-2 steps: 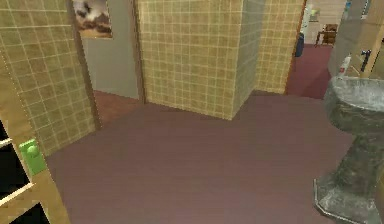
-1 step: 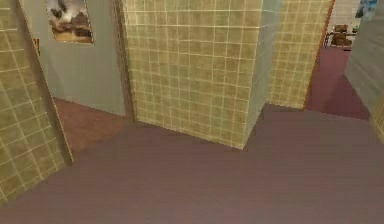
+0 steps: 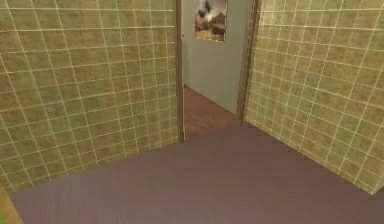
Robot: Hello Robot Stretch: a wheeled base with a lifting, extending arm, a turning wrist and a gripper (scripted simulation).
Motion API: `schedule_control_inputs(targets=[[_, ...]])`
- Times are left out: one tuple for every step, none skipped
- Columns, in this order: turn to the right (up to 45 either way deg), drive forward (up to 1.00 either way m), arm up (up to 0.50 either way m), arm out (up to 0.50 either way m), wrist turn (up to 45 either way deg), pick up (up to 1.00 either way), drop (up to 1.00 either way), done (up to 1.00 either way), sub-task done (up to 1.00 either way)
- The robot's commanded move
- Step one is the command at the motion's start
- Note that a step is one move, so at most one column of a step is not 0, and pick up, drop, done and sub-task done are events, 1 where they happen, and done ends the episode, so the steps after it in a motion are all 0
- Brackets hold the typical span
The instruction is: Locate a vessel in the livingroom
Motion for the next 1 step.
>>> schedule_control_inputs(targets=[[0.0,0.35,0.0,0.0,0.0,0.0,0.0,0.0,0.0]])
